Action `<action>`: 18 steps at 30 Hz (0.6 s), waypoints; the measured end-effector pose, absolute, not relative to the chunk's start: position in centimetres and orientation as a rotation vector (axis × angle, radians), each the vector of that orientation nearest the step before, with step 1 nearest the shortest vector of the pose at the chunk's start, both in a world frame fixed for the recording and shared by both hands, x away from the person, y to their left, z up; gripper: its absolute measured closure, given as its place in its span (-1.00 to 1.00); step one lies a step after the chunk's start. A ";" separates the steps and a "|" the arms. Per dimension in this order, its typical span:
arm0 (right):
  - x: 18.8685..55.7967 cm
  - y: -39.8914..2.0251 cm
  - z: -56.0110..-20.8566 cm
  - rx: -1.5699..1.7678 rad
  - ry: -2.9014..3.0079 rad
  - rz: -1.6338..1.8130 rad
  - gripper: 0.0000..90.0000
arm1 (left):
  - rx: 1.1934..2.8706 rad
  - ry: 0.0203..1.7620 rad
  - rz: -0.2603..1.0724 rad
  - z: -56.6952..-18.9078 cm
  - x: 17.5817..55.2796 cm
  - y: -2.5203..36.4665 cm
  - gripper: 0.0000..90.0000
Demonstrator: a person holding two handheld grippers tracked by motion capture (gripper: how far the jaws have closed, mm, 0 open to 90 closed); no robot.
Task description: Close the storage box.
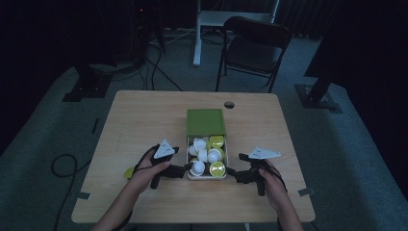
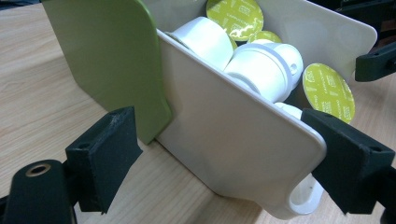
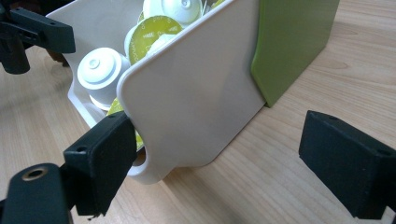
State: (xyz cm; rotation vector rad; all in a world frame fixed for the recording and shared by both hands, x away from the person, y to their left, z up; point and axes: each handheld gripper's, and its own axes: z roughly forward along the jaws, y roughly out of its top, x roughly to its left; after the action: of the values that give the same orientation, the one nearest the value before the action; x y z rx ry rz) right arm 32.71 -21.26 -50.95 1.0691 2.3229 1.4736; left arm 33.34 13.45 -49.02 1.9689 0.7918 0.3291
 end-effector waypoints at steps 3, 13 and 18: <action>33.1 -21.2 -50.9 1.070 2.321 1.468 -0.75 | 1.964 0.798 0.333 -49.1 33.6 13.5 -0.69; 34.2 -21.2 -51.1 1.106 2.304 1.472 -0.75 | 1.948 0.809 0.325 -49.3 34.8 13.4 -0.72; 34.5 -21.1 -51.0 1.110 2.308 1.467 -0.75 | 1.963 0.795 0.344 -49.2 35.2 13.4 -0.74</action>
State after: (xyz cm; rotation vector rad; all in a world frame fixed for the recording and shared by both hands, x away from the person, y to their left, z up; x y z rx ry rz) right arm 34.50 -21.09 -51.04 1.1100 2.3076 1.4673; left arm 35.15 13.38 -49.20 1.9626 0.7950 0.3439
